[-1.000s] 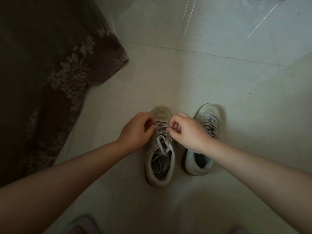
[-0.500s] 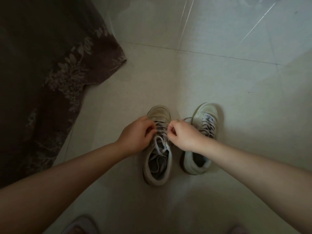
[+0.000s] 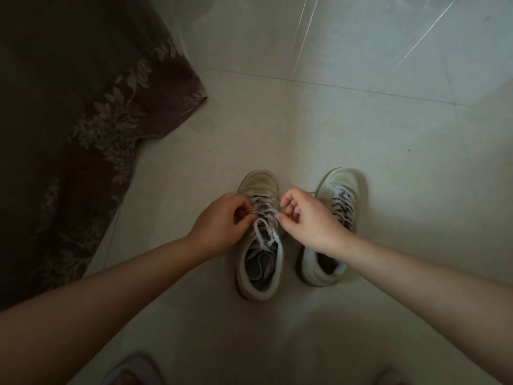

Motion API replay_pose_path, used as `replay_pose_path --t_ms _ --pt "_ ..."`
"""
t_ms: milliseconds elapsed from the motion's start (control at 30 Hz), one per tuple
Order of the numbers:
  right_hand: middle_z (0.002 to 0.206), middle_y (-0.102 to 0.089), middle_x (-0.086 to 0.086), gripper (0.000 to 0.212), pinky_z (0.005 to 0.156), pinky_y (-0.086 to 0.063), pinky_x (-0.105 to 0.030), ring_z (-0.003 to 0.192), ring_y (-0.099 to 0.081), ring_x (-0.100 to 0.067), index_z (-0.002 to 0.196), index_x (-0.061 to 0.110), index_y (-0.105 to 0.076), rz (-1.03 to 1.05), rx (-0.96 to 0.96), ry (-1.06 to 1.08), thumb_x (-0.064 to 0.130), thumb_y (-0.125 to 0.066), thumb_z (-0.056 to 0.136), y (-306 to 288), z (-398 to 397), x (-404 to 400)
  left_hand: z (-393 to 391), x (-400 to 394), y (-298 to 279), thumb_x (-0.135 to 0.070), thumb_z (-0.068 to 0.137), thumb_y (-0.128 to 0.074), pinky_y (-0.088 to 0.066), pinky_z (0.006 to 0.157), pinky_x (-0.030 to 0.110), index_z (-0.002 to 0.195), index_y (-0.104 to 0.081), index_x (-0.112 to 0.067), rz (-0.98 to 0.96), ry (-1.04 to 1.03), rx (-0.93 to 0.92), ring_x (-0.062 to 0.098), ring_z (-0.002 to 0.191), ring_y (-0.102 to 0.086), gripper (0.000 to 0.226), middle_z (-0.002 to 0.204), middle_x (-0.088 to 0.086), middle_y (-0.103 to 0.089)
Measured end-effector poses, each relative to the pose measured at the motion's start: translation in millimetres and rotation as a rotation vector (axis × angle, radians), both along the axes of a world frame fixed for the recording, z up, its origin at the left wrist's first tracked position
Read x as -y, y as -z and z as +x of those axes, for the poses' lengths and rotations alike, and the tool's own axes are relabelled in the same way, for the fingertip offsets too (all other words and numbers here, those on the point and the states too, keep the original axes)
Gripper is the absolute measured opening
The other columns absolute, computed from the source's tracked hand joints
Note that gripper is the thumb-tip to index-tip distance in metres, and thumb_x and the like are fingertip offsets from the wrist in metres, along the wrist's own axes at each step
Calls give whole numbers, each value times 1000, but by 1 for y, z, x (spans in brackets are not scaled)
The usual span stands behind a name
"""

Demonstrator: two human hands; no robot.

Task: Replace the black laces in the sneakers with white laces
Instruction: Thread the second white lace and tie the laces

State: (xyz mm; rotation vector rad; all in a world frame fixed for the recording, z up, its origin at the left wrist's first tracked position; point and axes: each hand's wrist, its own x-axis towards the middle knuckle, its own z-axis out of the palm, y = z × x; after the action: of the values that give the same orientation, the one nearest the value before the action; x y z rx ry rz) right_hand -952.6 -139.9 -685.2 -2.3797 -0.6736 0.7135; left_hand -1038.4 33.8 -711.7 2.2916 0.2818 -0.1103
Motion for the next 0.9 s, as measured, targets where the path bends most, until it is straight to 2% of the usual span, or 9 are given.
replay_pose_path --t_ms 133,300,433,533,600,667,733,800,900 --pt "84 -57 5 19 70 -48 -26 73 -56 -12 93 23 -47 23 -48 25 27 -64 87 -3 -4 -1 -3 1 -9 -23 81 -70 -47 63 30 84 -63 -23 49 10 107 11 72 -53 8 82 -8 -50" --pt "80 -61 7 21 69 -46 -19 70 -58 -7 96 21 -50 41 -132 101 20 -67 84 0 -10 -5 -1 9 -10 -25 81 -70 -51 76 36 96 -72 -17 26 47 21 15 84 -59 16 93 -2 -59" --pt "76 -60 7 25 67 -47 -22 68 -57 -9 96 23 -50 65 -166 162 13 -67 81 1 -11 -12 2 12 -11 -24 84 -67 -50 77 37 97 -71 -16 98 43 2 19 87 -59 16 97 1 -60" --pt "78 -61 7 26 73 -50 -29 73 -59 -13 96 24 -49 56 -205 169 11 -65 81 2 -11 -13 2 17 -15 -18 80 -69 -50 55 32 83 -69 -13 340 176 64 25 76 -63 6 89 5 -61" --pt "79 -61 6 25 77 -50 -32 75 -59 -14 94 25 -49 68 -246 191 9 -64 82 3 -9 -11 -1 19 -18 -9 59 -81 -36 37 23 66 -62 -13 463 291 80 25 58 -60 20 73 5 -58" --pt "79 -61 5 25 78 -50 -33 74 -59 -15 92 24 -49 89 -273 210 7 -64 82 4 -7 -9 -2 18 -18 -7 51 -85 -30 34 19 65 -60 -14 538 305 75 22 54 -58 29 70 3 -58" --pt "77 -61 5 25 78 -49 -32 72 -58 -13 87 24 -50 107 -289 226 6 -65 81 4 -7 -7 -3 20 -19 -15 70 -78 -40 42 27 78 -63 -13 473 283 53 25 66 -62 17 84 5 -60" --pt "76 -60 4 26 77 -49 -31 71 -57 -12 84 26 -49 109 -282 232 7 -67 80 4 -7 -6 0 17 -18 -25 90 -56 -46 63 33 96 -61 -14 404 204 -33 26 89 -60 14 104 4 -57" --pt "76 -60 4 27 75 -49 -32 71 -57 -13 83 28 -48 100 -269 204 9 -67 79 3 -8 -8 2 14 -20 -26 92 -48 -44 69 33 100 -59 -14 354 207 -72 27 93 -58 19 108 4 -55"
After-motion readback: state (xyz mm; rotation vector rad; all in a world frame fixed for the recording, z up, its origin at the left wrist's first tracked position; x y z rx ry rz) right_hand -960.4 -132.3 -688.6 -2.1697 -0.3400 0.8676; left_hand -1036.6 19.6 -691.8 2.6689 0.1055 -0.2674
